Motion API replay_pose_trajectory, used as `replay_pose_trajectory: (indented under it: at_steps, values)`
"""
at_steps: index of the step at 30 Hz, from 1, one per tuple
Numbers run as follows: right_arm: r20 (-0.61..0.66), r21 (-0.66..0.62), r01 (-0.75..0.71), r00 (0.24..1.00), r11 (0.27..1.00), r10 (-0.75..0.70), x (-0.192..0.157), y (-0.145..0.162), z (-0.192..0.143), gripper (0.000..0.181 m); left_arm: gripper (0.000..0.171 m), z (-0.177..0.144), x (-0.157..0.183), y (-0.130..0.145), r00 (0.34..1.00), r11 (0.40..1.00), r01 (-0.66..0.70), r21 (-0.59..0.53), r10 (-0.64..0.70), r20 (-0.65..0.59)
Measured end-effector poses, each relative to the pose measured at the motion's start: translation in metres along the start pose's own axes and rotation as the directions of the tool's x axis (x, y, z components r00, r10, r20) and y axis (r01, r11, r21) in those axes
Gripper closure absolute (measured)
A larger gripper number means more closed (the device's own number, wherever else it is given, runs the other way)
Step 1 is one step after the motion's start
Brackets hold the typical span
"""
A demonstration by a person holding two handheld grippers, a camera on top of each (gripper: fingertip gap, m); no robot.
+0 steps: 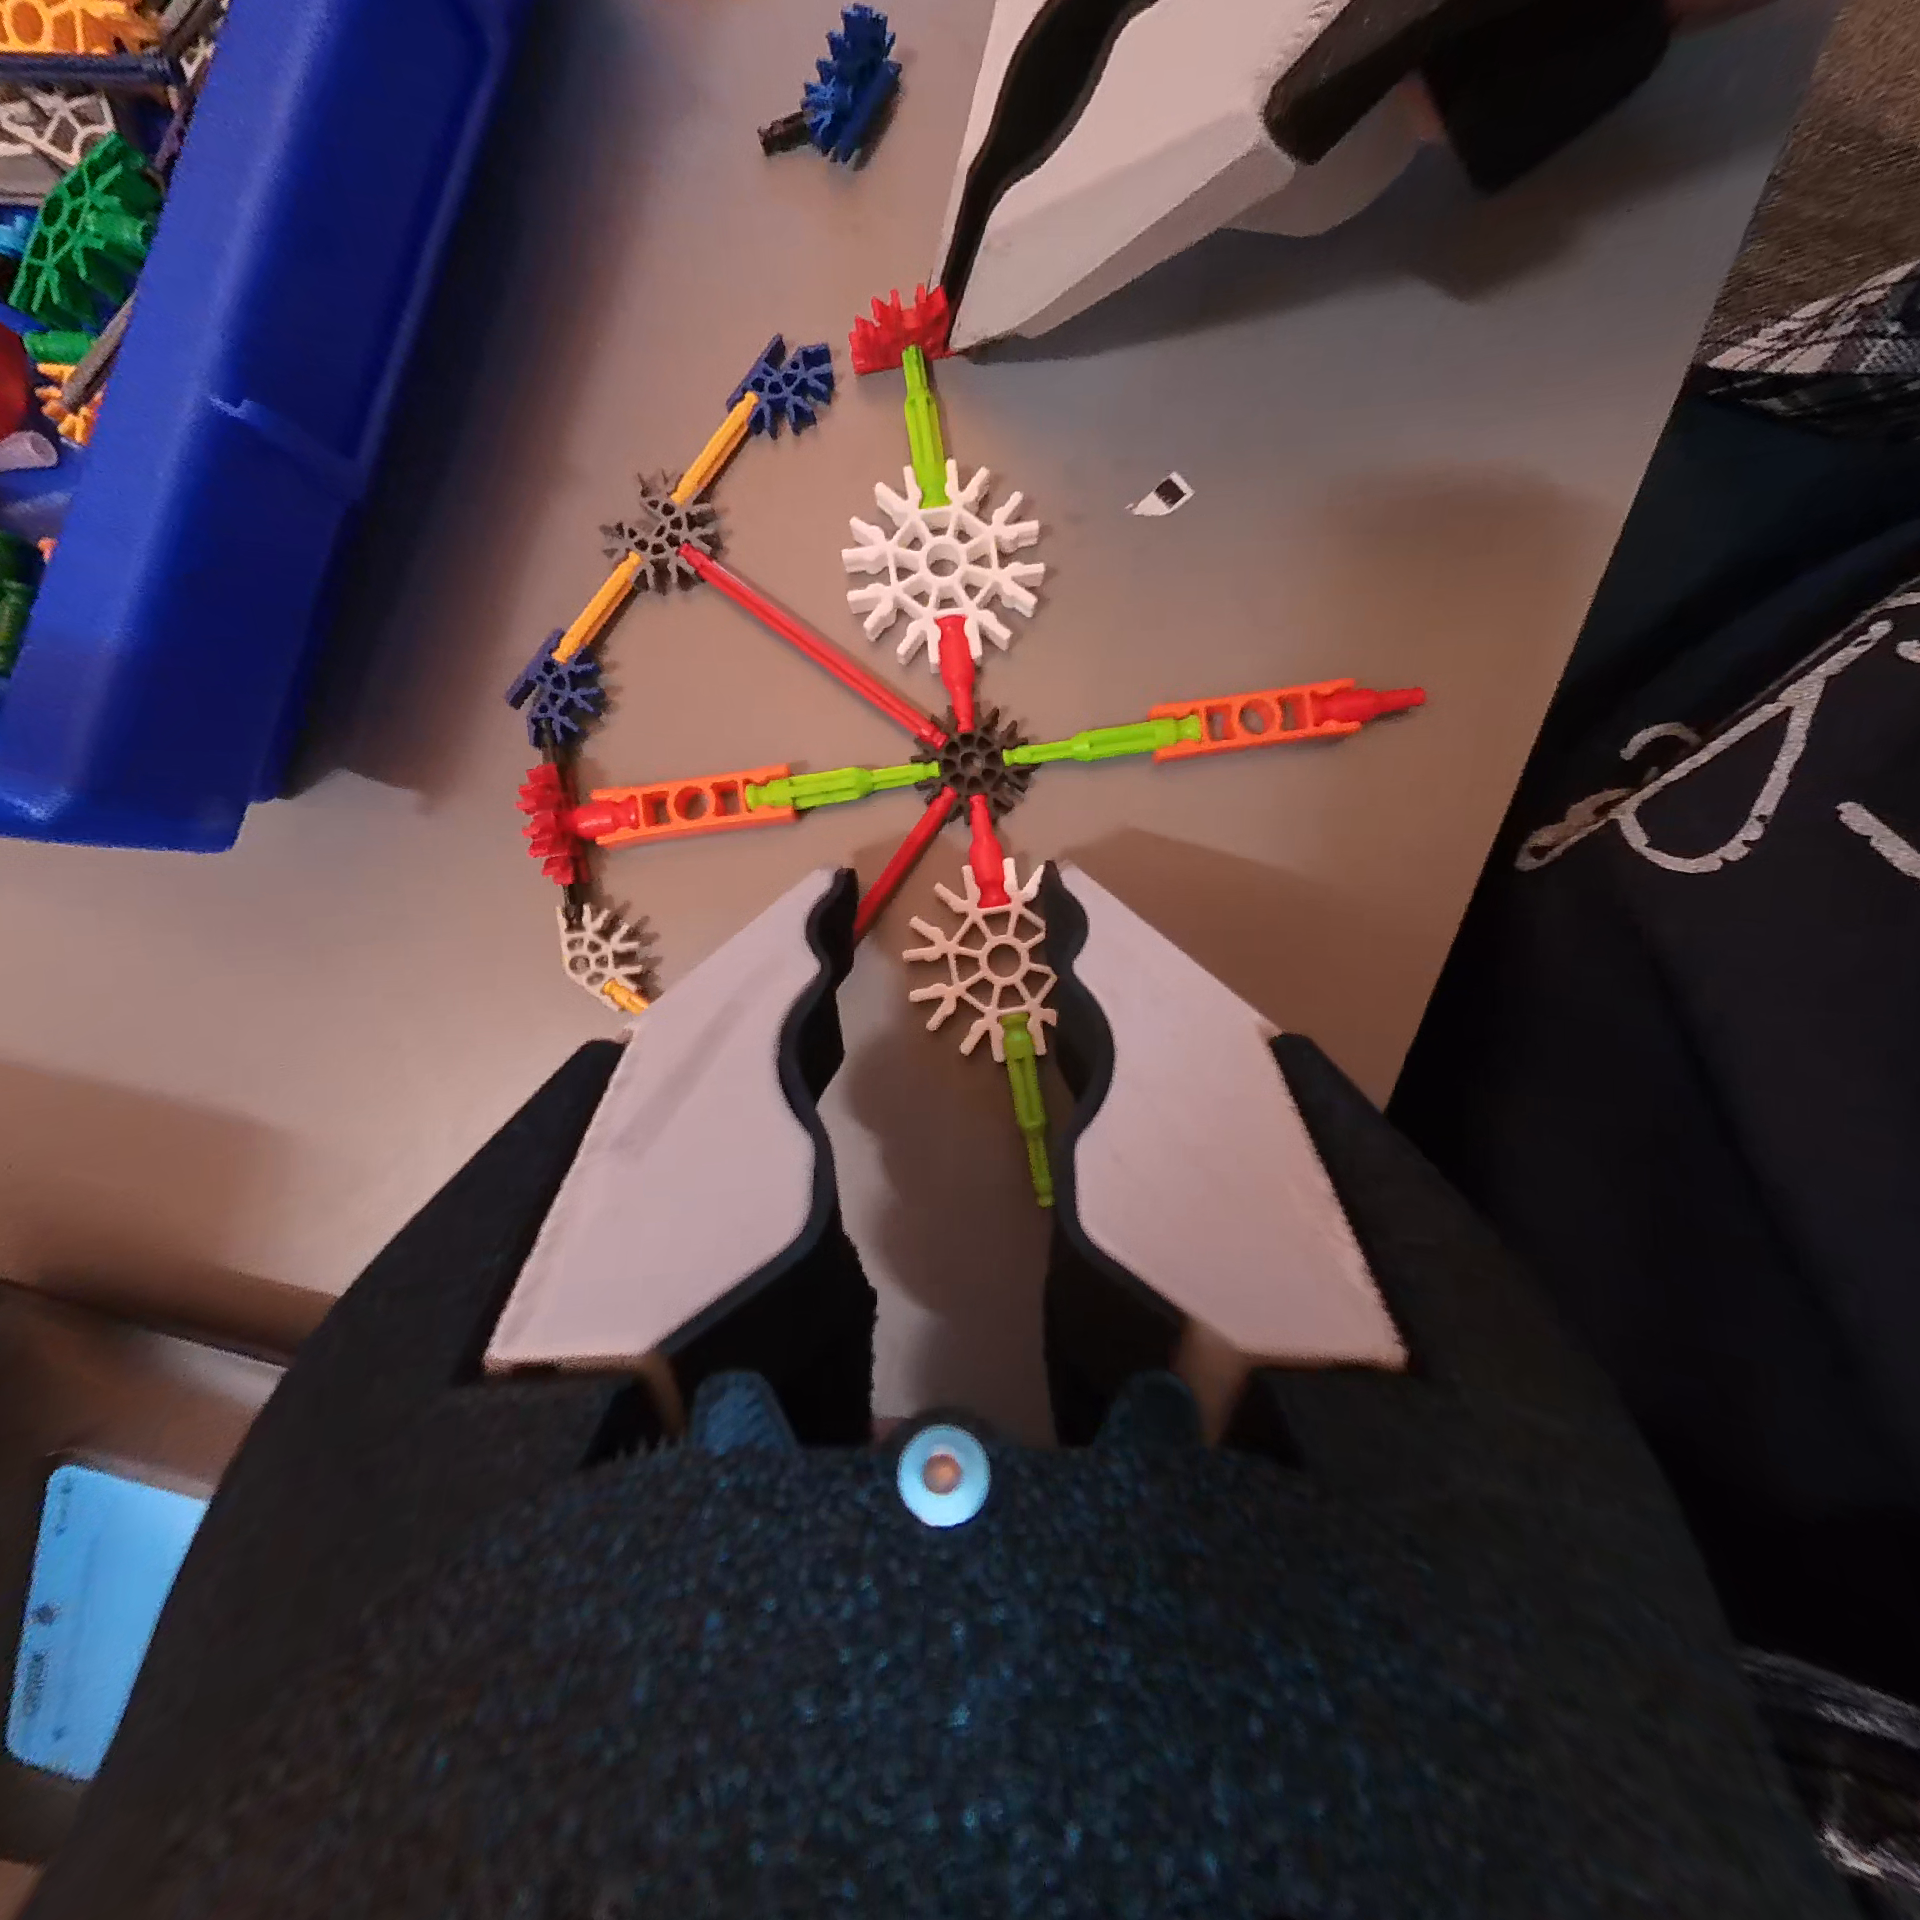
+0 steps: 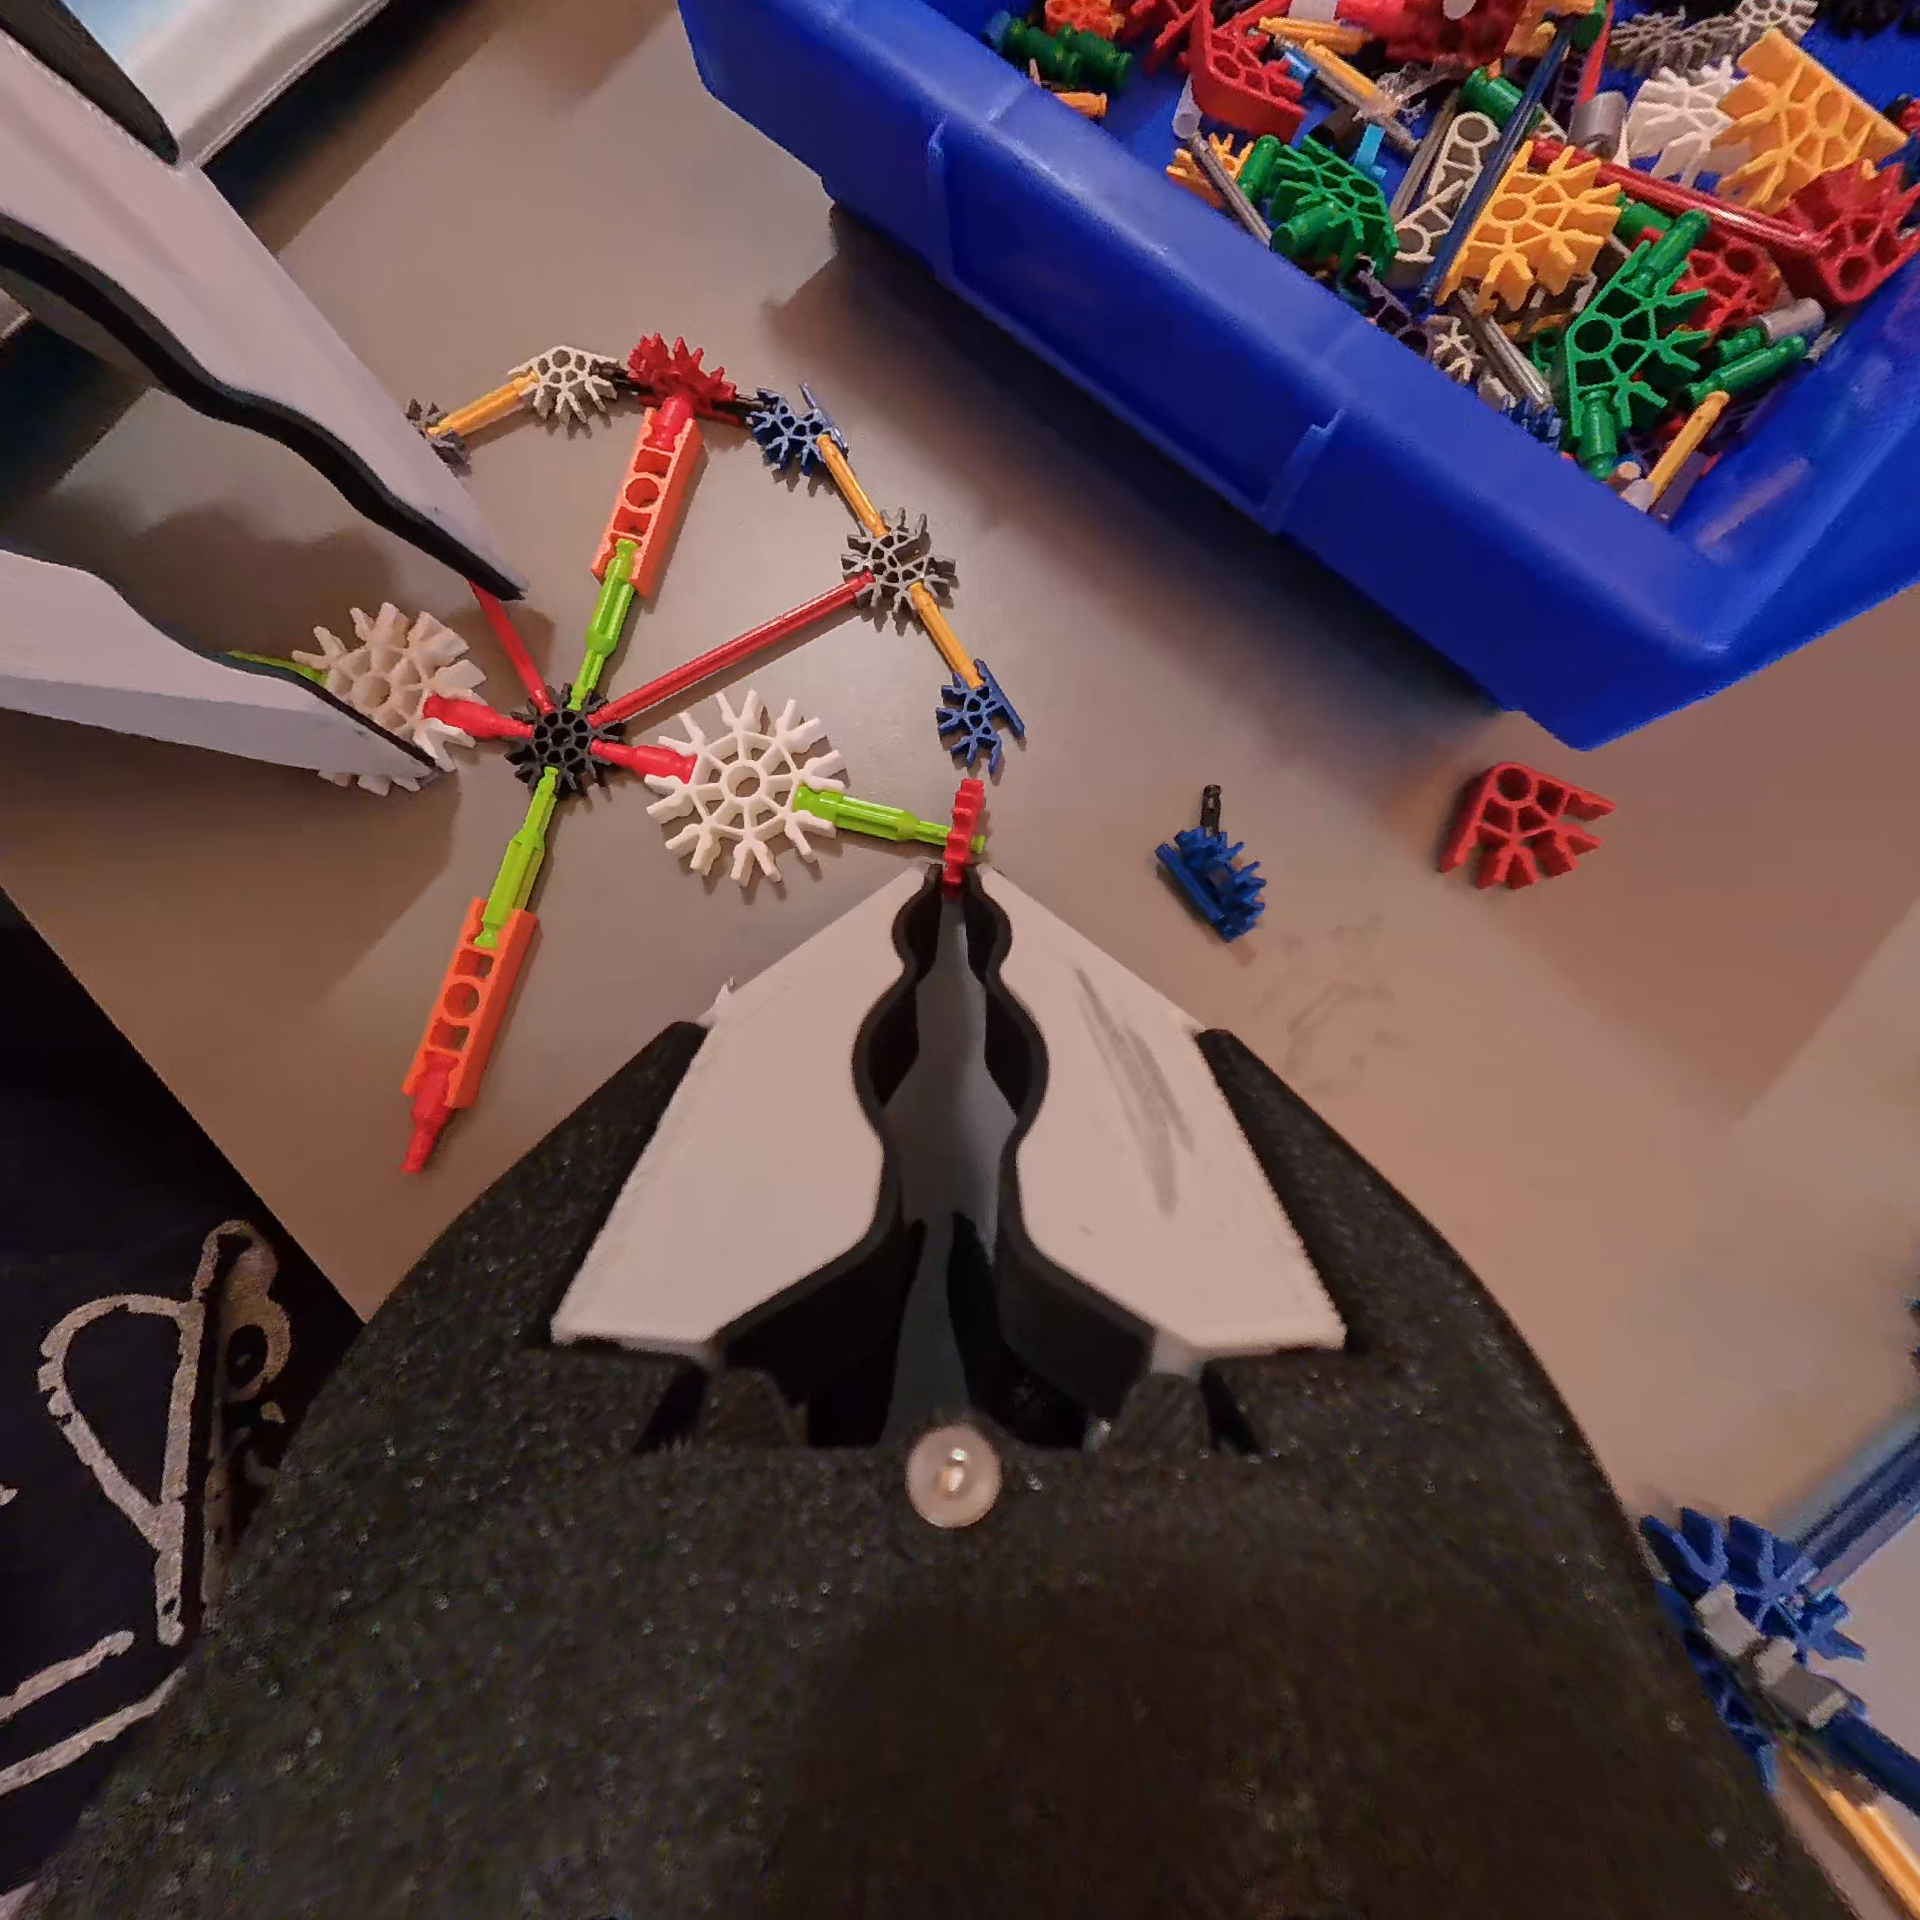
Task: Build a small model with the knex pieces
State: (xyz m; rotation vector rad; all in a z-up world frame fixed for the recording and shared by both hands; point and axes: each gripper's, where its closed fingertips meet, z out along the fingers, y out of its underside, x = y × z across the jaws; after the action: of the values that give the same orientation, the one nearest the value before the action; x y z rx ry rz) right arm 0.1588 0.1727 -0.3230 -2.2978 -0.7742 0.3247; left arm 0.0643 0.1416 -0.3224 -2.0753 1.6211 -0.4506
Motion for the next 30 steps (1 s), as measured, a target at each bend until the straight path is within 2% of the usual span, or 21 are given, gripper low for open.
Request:
replay_pose_trajectory:
  at_steps: [13, 23, 26, 30]
  values:
    - [-0.087, 0.029, -0.029, 0.996, 0.999, 0.031, 0.007, -0.003, 0.001, 0.179, 0.138, 0.002, 0.005, -0.002, 1.0, 1.0, 0.009, 0.017, -0.009, -0.007]
    - [-0.085, 0.043, -0.063, 0.994, 0.997, 0.066, 0.014, -0.006, -0.001, 0.179, 0.136, 0.001, 0.003, -0.002, 1.0, 1.0, 0.009, 0.024, -0.009, 0.009]
    - [-0.089, 0.039, -0.056, 0.994, 0.998, 0.06, 0.015, -0.005, -0.002, 0.179, 0.122, -0.001, -0.001, -0.003, 0.997, 1.0, 0.0, 0.01, 0.0, 0.074]
    - [-0.084, 0.036, -0.058, 0.995, 0.998, 0.061, 0.016, -0.002, -0.001, 0.179, 0.101, -0.007, 0.0, -0.019, 0.98, 0.999, -0.024, 0.038, 0.016, 0.2]
